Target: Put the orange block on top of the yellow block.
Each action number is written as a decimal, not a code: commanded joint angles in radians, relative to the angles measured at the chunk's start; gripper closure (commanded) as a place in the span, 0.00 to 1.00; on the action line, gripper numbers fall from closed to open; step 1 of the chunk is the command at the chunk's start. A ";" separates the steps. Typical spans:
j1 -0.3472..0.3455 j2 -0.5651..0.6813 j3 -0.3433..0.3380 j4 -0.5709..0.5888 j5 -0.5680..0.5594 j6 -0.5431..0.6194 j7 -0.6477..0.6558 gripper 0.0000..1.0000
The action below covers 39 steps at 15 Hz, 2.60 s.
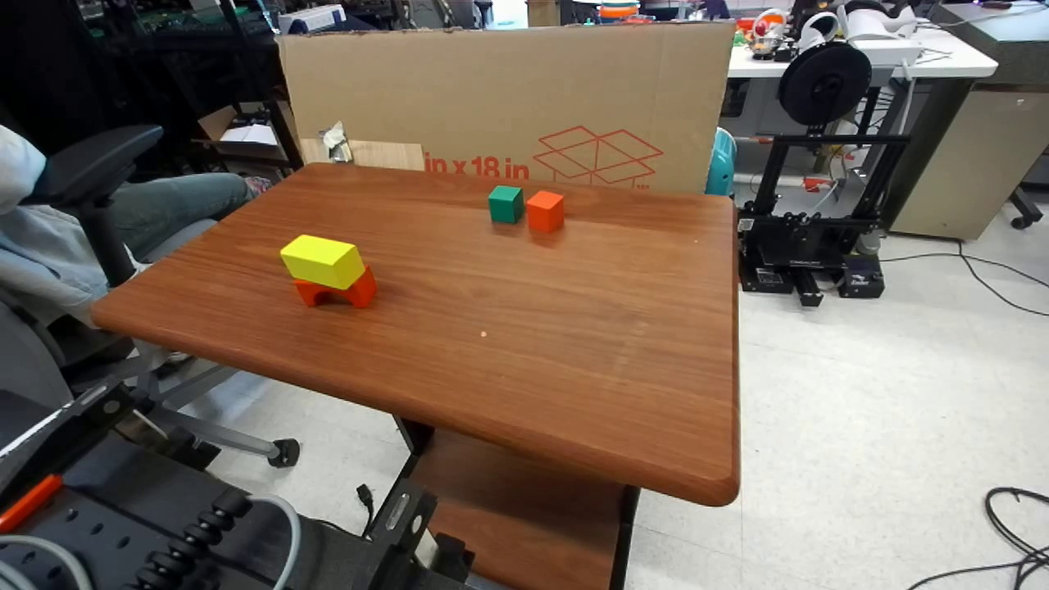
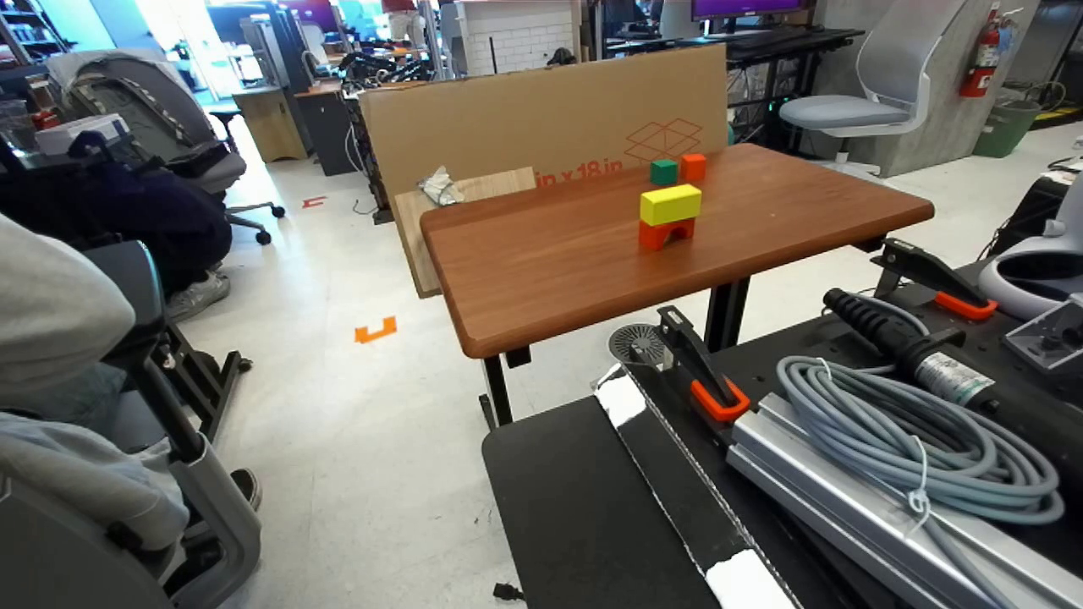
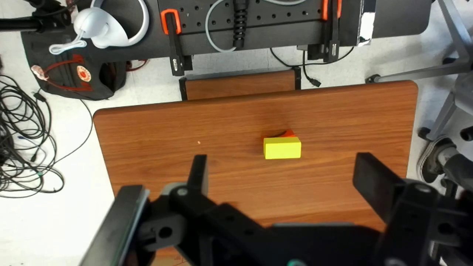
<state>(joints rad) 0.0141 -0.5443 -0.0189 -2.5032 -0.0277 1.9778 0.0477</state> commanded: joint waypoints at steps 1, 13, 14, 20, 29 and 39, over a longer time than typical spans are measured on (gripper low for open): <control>-0.036 0.173 -0.024 0.108 -0.001 0.082 -0.028 0.00; -0.085 0.813 -0.061 0.551 0.025 0.175 -0.164 0.00; -0.088 0.853 -0.058 0.579 0.027 0.166 -0.162 0.00; -0.099 1.033 -0.050 0.702 0.024 0.174 -0.140 0.00; -0.149 1.245 -0.023 0.927 0.090 0.087 -0.160 0.00; -0.147 1.353 -0.031 1.078 0.097 0.041 -0.110 0.00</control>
<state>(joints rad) -0.1240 0.7757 -0.0578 -1.4949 0.0661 2.0617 -0.0762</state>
